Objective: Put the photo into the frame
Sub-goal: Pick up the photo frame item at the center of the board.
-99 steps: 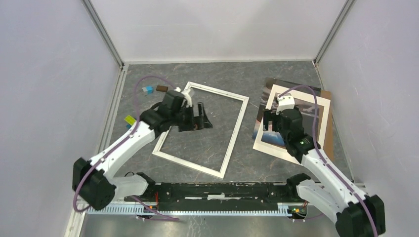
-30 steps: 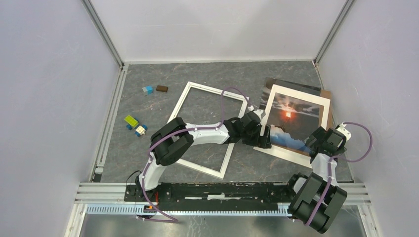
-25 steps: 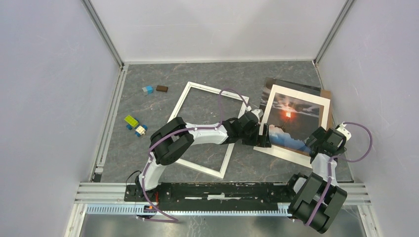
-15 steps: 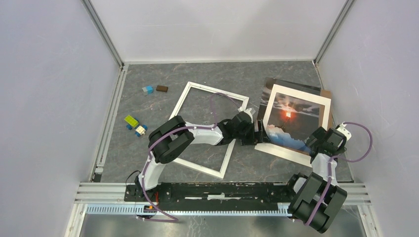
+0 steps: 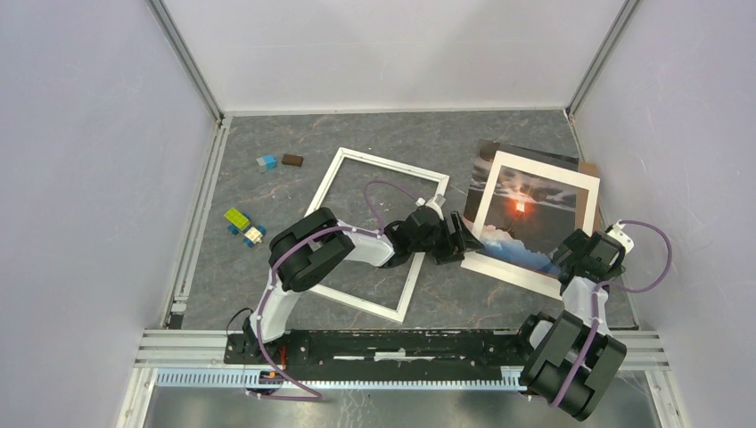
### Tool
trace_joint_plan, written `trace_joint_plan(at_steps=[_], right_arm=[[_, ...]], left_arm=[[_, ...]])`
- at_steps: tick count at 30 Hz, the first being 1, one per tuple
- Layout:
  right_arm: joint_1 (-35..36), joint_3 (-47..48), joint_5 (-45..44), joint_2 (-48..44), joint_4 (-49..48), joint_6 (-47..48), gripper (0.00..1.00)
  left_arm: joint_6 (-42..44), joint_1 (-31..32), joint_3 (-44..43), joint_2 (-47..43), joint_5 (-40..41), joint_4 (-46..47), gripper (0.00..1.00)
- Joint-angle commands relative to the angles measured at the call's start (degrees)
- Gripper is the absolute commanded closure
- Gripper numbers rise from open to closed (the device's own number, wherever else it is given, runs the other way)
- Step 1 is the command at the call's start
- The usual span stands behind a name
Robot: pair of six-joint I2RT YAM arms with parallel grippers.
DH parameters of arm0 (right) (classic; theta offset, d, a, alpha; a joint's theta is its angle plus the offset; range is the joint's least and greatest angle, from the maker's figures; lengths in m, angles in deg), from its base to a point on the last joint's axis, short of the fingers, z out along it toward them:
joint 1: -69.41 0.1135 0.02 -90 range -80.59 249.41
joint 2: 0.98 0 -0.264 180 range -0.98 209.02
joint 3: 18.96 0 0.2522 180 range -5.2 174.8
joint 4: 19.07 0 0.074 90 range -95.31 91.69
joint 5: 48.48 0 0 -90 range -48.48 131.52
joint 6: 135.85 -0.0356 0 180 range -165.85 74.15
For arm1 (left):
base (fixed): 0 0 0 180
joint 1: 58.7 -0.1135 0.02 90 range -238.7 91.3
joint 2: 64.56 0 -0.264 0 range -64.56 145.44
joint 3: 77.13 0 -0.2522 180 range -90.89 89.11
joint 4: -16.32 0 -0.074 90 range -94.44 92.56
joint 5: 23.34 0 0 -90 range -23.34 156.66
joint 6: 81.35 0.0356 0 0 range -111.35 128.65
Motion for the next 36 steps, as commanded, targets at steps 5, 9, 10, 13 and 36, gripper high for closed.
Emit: trace_joint_plan(at_steps=[5, 9, 10, 13, 36], right_arm=[[0.84, -1.53, 3.66, 1.54, 0.96, -0.42, 0.07], [1.01, -1.45, 3.64, 1.72, 0.91, -0.32, 0.07], [1.03, -1.46, 3.7, 1.72, 0.86, -0.34, 0.07], [1.17, -1.43, 3.67, 1.64, 0.83, -0.25, 0.07], [1.78, -1.51, 4.2, 0.8, 0.86, -0.08, 0.08]], left_arm=[[-4.95, -0.52, 4.07, 1.74, 0.98, 17.49, 0.22], [-4.85, -0.57, 5.25, 1.56, 2.11, 22.13, 0.29], [-4.86, -0.52, 5.17, 1.72, 2.33, 22.63, 0.3], [-5.31, -0.53, 4.27, 2.76, 2.36, 23.78, 0.34], [-7.23, -0.56, -3.1, 8.77, 2.57, 21.4, 0.54]])
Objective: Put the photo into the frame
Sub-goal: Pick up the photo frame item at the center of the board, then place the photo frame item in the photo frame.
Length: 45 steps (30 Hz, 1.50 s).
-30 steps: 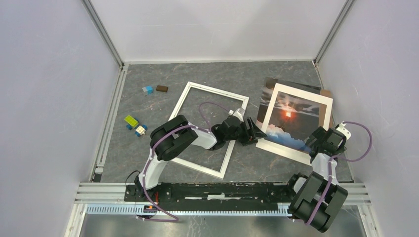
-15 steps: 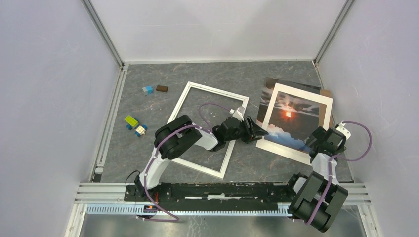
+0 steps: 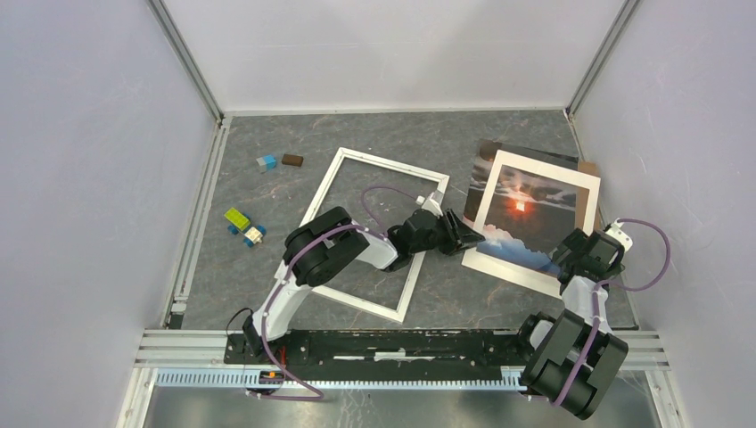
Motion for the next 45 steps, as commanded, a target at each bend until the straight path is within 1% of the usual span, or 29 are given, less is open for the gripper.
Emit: trace_joint_plan(at_steps=[1, 3, 6, 9, 10, 12, 15, 17, 19, 23, 25, 27, 30, 33, 37, 41, 45], right_arm=[[1.06, -1.51, 4.49, 0.01, 1.8, -0.88, 0.08], [1.19, -1.51, 4.48, -0.33, 1.7, -0.78, 0.07], [1.46, -1.51, 4.8, -0.5, 1.72, -0.61, 0.07], [1.91, -1.38, 4.86, -1.01, 1.74, -0.23, 0.07], [2.04, -1.31, 4.86, -1.31, 1.63, 0.15, 0.07], [2.62, -1.2, 9.15, -2.13, 1.32, 1.42, 0.05], [4.77, -1.62, 11.87, -5.0, 0.37, 3.15, 0.02], [6.53, -1.75, 12.42, -7.19, 0.12, 3.84, 0.02], [8.87, -0.85, 12.78, -8.59, 1.03, 4.33, 0.02], [17.33, 3.26, 12.16, -9.19, 4.99, 5.09, 0.02], [20.42, 4.7, 14.92, -9.07, 6.72, 5.32, 0.02], [23.42, 6.14, 17.89, -8.49, 9.01, 5.36, 0.02], [27.08, 7.11, 24.12, -8.25, 10.26, 4.6, 0.02], [28.41, 5.38, 32.45, -8.32, 7.95, 1.83, 0.02], [28.79, 1.58, 38.98, -6.98, 3.29, -2.2, 0.02], [28.87, -2.8, 43.76, -3.87, -4.33, -7.67, 0.02], [29.21, -7.11, 46.76, -1.84, -12.17, -14.18, 0.02]], left_arm=[[-0.9, -0.11, -4.16, 1.71, -0.38, 0.79, 0.56], [1.16, -0.18, -6.04, 1.35, -0.87, -3.95, 0.6], [5.27, -0.34, -8.06, -0.07, -0.48, -12.74, 0.77], [9.97, -0.77, -9.23, -2.32, 0.29, -20.24, 0.86], [11.39, -0.97, -9.55, -3.21, 0.37, -22.45, 0.92], [15.16, -1.5, -10.4, -5.14, -0.43, -27.05, 0.97], [19.91, -3.2, -10.12, -8.94, -2.87, -33.61, 0.98], [22.39, -4.88, -7.32, -12.46, -5.53, -35.45, 0.98], [23.87, -7.24, -2.6, -17.28, -8.06, -36.01, 0.98], [27.44, -12.93, 5.74, -27.39, -13.16, -40.32, 0.98], [28.78, -16.18, 10.46, -32.68, -16.17, -42.04, 0.98], [30.91, -19.55, 15.13, -37.55, -17.39, -46.04, 0.98], [33.33, -23.9, 22.75, -45.55, -17.93, -48.24, 0.98], [34.42, -28.17, 28.07, -52.13, -18.3, -51.17, 0.98], [36.44, -32.63, 31.95, -58.88, -17.91, -55.31, 0.98], [37.66, -35.56, 33.17, -61.8, -18.59, -58.74, 0.98], [36.49, -37.91, 33.84, -63.05, -21.07, -60.02, 0.98]])
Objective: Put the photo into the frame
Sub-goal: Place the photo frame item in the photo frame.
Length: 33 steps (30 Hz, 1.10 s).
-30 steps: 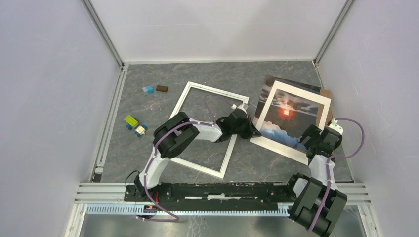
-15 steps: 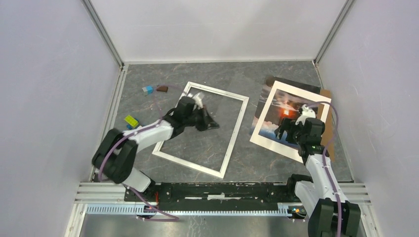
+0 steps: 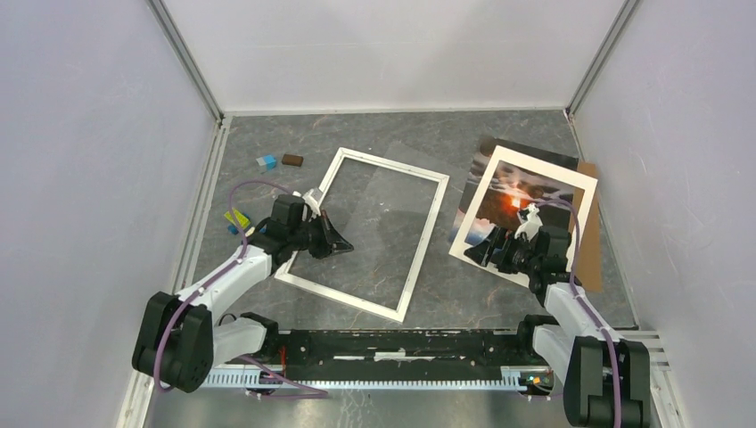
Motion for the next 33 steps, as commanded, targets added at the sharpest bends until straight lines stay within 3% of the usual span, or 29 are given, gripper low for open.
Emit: trace_joint_plan(at_steps=[1, 9, 15, 20, 27, 33], right_arm=[[0.79, -4.18, 5.51, 1.39, -10.91, -8.95, 0.02], [5.2, -9.34, 5.12, 3.98, -25.12, -21.02, 0.02], [12.41, -8.82, 2.7, 6.49, -28.31, -25.19, 0.07], [13.3, -9.3, 2.12, 9.28, -32.43, -28.1, 0.09], [13.36, -10.81, 2.34, 16.56, -49.41, -35.45, 0.19], [13.4, -10.43, 2.94, 27.13, -69.83, -43.61, 0.28]], left_arm=[[1.9, -2.51, 1.13, -1.8, -4.09, -2.19, 0.98], [-2.03, -7.28, 4.04, 0.55, -12.59, 3.24, 0.98], [-2.62, -7.87, 3.58, 2.39, -15.25, 4.13, 0.98], [-2.45, -8.51, 3.41, 2.47, -16.39, 4.22, 0.98], [-1.91, -8.86, 3.55, 4.11, -17.45, 4.58, 0.98], [-1.37, -9.04, 3.51, 4.74, -17.9, 3.46, 0.98]])
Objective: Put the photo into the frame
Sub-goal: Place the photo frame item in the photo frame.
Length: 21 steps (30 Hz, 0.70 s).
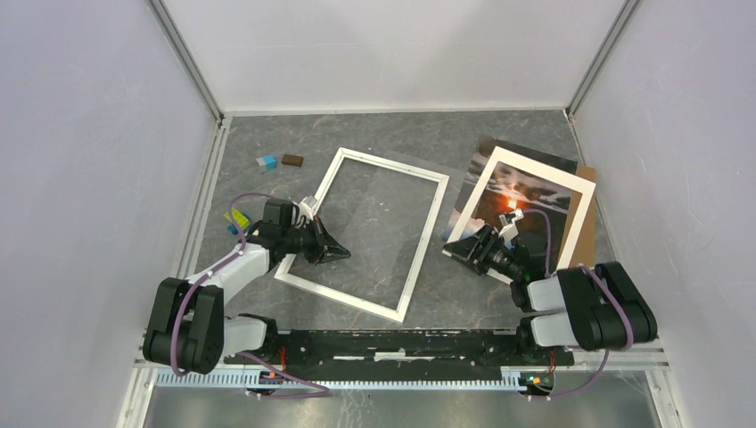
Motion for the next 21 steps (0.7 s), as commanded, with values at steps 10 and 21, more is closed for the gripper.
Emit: trace_joint_plan(at_steps=[10, 21], right_arm=[[1.24, 2.24, -1.34, 14.79, -25.6, -9.1, 0.49], [3.03, 10.18, -4.97, 0.15, 1.86, -1.92, 1.0]], left_arm=[[1.82, -0.32, -0.95, 1.17, -3.84, -2.83, 0.92], [12.37, -0.32, -12.23, -8.04, 8.04, -20.25, 0.26]])
